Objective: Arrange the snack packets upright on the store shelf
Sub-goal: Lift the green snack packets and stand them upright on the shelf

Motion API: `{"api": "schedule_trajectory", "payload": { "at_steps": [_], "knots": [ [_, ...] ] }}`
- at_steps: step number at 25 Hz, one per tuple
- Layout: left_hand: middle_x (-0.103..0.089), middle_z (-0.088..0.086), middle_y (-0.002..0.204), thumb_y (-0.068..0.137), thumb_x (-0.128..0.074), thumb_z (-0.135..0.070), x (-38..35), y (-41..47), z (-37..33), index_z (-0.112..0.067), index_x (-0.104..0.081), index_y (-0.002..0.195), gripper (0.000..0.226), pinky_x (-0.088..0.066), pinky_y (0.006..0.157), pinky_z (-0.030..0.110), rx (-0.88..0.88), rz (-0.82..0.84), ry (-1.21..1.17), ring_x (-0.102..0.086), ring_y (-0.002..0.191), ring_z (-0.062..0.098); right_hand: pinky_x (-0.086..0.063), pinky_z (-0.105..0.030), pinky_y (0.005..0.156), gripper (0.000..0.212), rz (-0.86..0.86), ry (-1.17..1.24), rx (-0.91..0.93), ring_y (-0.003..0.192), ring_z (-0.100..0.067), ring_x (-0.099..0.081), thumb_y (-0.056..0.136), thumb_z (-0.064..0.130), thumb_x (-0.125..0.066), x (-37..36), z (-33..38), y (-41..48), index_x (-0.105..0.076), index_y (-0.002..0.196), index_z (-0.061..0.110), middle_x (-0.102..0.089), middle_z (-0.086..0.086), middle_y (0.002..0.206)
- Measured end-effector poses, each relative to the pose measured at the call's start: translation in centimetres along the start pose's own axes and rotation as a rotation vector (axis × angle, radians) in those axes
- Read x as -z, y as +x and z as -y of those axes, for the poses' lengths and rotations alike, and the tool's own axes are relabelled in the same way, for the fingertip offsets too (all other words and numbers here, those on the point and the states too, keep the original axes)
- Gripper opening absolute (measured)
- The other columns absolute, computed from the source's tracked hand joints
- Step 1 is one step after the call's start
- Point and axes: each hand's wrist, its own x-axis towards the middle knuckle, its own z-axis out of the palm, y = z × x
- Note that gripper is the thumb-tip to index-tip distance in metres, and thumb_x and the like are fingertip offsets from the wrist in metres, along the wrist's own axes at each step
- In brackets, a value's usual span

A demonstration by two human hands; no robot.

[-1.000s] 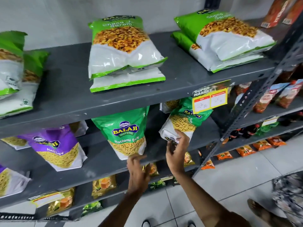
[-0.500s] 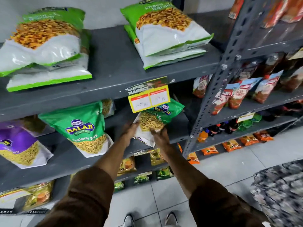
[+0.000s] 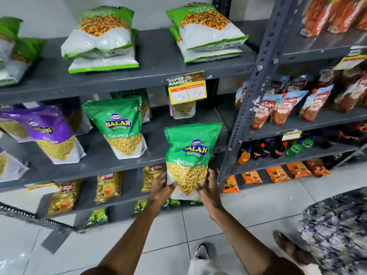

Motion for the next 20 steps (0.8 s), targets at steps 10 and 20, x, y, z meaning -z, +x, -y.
{"api": "schedule_trajectory", "payload": {
  "at_steps": [10, 20],
  "knots": [
    [-0.067, 0.018, 0.115, 0.078, -0.061, 0.022, 3.1, -7.8, -0.1, 0.003, -0.052, 0.129, 0.055, -0.057, 0.065, 0.017, -0.089, 0.01, -0.149, -0.072, 0.085, 0.006, -0.05, -0.042, 0.103, 0.078, 0.031, 0.015, 0.245, 0.125, -0.03, -0.056, 0.074, -0.014, -0.058, 0.0, 0.8, -8.1, -0.042, 0.131, 0.035, -0.056, -0.019, 0.134],
    [-0.072, 0.003, 0.107, 0.08, -0.065, 0.007, 0.3, -5.1, 1.1, -0.01, -0.062, 0.117, 0.041, -0.058, 0.072, 0.022, -0.048, -0.031, 0.118, -0.071, 0.094, 0.01, -0.052, -0.038, 0.101, 0.062, 0.075, -0.178, 0.082, 0.127, -0.024, -0.055, 0.082, -0.016, -0.058, 1.5, 1.1, -4.3, -0.04, 0.128, 0.021, -0.059, 0.007, 0.118]
  ]
}}
